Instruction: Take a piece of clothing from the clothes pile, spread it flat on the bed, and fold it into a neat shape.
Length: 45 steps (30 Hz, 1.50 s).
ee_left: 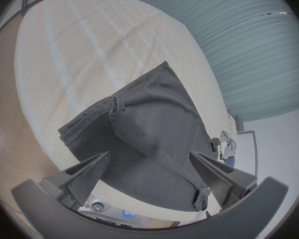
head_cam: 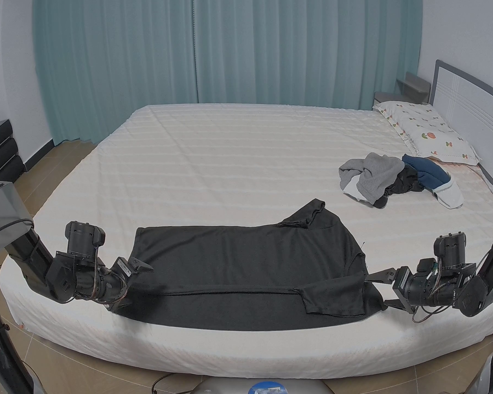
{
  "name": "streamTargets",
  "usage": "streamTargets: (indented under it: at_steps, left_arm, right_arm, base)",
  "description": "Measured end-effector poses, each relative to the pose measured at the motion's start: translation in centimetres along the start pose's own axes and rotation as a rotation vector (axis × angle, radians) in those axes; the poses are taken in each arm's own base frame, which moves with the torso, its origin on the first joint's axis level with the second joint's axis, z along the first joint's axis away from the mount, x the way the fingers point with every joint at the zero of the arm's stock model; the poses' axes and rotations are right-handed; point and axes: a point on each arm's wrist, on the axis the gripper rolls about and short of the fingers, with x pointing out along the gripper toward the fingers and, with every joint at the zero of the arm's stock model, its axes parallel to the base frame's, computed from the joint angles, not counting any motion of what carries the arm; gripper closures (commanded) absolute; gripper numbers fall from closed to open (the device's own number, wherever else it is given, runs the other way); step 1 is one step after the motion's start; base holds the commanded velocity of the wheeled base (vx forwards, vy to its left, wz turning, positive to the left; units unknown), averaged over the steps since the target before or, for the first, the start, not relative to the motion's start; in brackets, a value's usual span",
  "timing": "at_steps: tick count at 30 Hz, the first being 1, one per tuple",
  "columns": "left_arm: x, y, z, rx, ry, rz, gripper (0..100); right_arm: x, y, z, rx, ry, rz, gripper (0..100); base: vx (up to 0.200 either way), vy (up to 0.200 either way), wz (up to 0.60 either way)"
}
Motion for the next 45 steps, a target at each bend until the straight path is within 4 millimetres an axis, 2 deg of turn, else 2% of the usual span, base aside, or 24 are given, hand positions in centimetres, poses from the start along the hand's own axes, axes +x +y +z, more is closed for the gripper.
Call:
streamTargets:
  at_steps: [7,14,20,30,39,45]
  left_arm:
    - [1.3,-0.5,0.7,0.007,-0.018,0.005,0]
    - [2.8,-1.6,2.4,0.004,-0.115,0.013,0]
    - [3.5,-1.7,4.0,-0.108,-0.159,-0.005,0]
    - [3.3,-0.8,6.2,-0.192,-0.2,-0.017,0]
    - [2.3,0.4,8.3,-0.261,-0.213,-0.038,0]
    - [1.3,0.8,8.4,-0.191,-0.203,-0.042,0]
  right_arm:
    - [0.0,-0.1,0.0,-0.002,-0.001,-0.003,0]
    - [0.0,-0.1,0.1,-0.002,-0.006,-0.006,0]
    - [0.2,-0.2,0.1,-0.003,-0.008,-0.009,0]
    - [0.7,-0.5,0.0,-0.028,-0.041,0.025,0]
    - [0.7,-0.9,-0.4,-0.03,-0.035,0.019,0]
    - [0.5,-1.0,-0.6,-0.03,-0.03,0.015,0]
  base:
    - [0.0,0.0,0.0]
    - [0.0,0.0,0.0]
    - [0.0,0.0,0.0]
    - [0.0,0.0,0.0]
    - [0.0,0.0,0.0]
    - [0.0,0.0,0.0]
